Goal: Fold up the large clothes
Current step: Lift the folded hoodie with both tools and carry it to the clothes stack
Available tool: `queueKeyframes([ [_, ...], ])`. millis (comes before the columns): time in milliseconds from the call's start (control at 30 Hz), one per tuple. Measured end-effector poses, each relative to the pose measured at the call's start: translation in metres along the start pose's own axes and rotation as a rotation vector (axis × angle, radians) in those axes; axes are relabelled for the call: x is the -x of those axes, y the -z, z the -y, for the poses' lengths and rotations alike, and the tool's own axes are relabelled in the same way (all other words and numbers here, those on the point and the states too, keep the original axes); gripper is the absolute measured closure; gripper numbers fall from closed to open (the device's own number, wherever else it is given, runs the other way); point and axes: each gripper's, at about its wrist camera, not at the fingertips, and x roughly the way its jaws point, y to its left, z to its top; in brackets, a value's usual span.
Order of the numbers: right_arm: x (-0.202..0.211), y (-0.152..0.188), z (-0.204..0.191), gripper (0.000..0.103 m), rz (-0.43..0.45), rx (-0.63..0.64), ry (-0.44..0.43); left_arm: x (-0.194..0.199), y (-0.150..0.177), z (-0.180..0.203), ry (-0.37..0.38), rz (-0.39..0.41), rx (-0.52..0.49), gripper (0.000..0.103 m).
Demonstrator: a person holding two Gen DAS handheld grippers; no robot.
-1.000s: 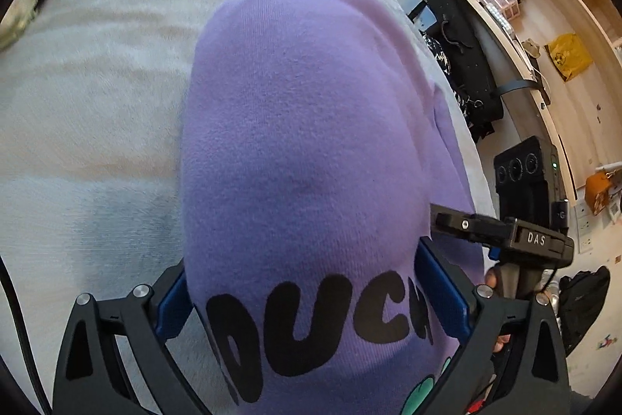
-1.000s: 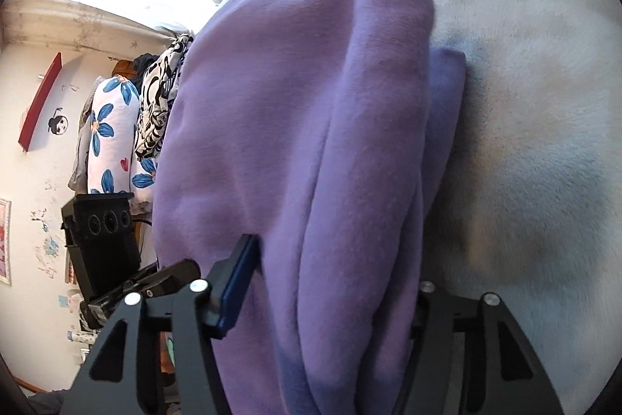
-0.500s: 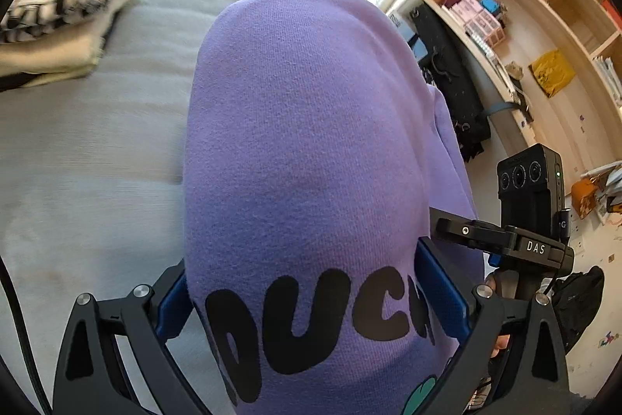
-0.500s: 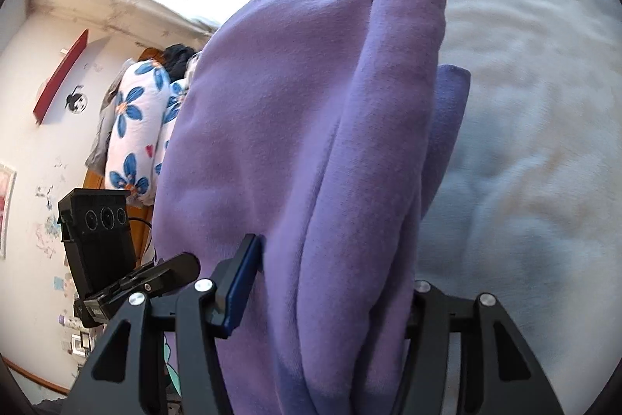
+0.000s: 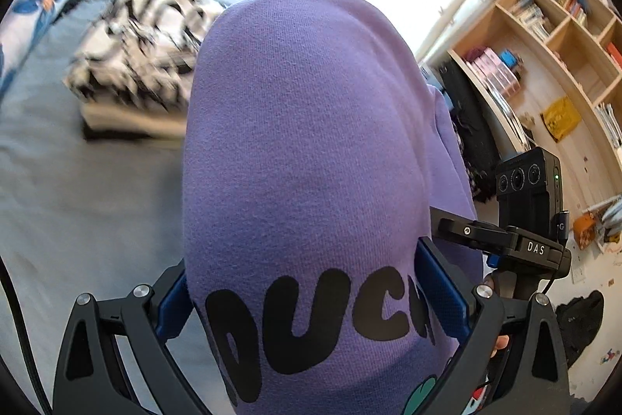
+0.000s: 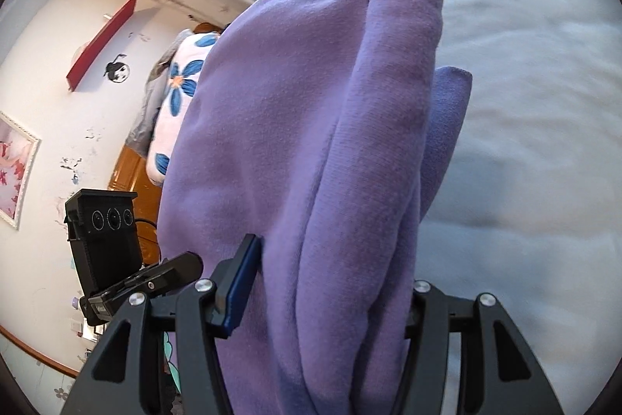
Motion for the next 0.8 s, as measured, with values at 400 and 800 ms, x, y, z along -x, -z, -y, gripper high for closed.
queueKeyframes([
  [400, -0.126, -0.167, -0.052, 0.047, 0.093, 0.04, -0.088, 0.012, -0.195, -0.109, -0.077, 0.089, -0.073, 0.003],
  [800, -0.28, -0.242, 0.033, 0.044, 0.084, -0.113, -0.094, -0.1, -0.292, -0.196, -0.395, 0.12, -0.185, 0.0],
])
